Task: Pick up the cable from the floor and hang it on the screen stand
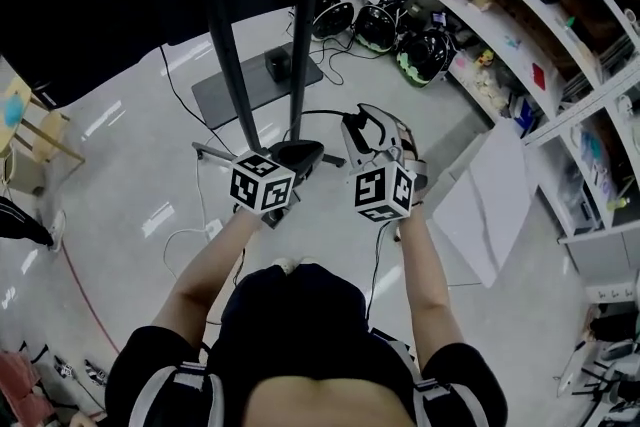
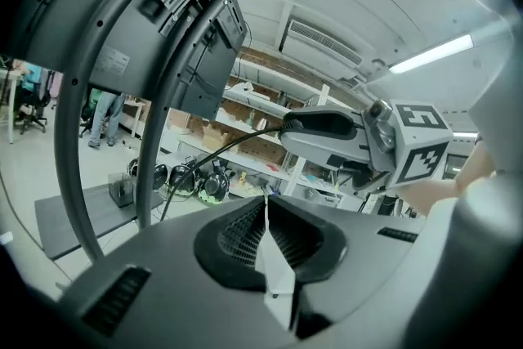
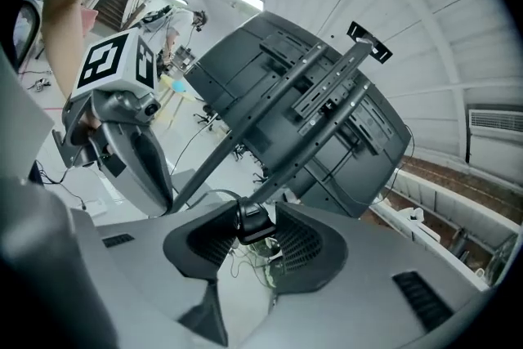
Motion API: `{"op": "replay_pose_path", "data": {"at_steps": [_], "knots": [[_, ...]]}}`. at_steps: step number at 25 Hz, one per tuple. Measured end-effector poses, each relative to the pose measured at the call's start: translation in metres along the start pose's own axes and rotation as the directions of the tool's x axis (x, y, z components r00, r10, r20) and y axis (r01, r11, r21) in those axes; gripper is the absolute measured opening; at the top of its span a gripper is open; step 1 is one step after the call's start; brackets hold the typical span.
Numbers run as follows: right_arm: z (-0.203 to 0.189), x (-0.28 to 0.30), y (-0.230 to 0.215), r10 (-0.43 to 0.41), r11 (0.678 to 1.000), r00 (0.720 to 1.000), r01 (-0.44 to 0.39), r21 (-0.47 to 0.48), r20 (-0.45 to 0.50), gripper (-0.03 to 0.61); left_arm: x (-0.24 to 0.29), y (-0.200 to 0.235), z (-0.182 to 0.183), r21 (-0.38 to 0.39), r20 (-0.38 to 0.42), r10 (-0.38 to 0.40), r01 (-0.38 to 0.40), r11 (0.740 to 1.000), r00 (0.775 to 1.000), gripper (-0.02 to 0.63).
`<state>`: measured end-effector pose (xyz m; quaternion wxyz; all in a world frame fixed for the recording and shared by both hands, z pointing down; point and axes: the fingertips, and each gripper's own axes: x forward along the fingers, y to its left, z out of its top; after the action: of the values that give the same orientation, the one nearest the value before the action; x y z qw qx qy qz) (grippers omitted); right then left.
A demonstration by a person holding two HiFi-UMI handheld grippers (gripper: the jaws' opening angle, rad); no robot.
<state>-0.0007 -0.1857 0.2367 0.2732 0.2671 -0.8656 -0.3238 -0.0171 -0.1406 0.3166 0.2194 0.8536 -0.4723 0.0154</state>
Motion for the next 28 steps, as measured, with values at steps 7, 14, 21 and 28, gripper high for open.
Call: {"op": "replay_pose_path", "data": {"at_steps": [7,14,21,28], "knots": [[0.039,0.001,-0.056,-0.027,0.999,0.997,0.030,-0.042,0.078,0.160,0.005,-0.003,0.036,0.042,0.026,0.023,-0.025,0.999,0.999,0.018],[0.058,0.001,-0.073,-0.021,0.999,0.992,0.025,-0.030,0.127,0.160,0.005,0.000,0.067,0.042,0.079,0.062,-0.065,0.997,0.995,0.018],[0.080,0.011,-0.093,-0.004,1.000,0.984,0.005,-0.007,0.181,0.160,0.004,0.006,0.098,0.102,0.094,0.094,-0.104,0.989,0.991,0.018],[0.110,0.036,-0.131,0.001,1.000,0.977,0.001,-0.010,0.212,0.160,0.007,0.029,0.133,0.109,0.096,0.103,-0.113,0.988,0.990,0.018]]}}
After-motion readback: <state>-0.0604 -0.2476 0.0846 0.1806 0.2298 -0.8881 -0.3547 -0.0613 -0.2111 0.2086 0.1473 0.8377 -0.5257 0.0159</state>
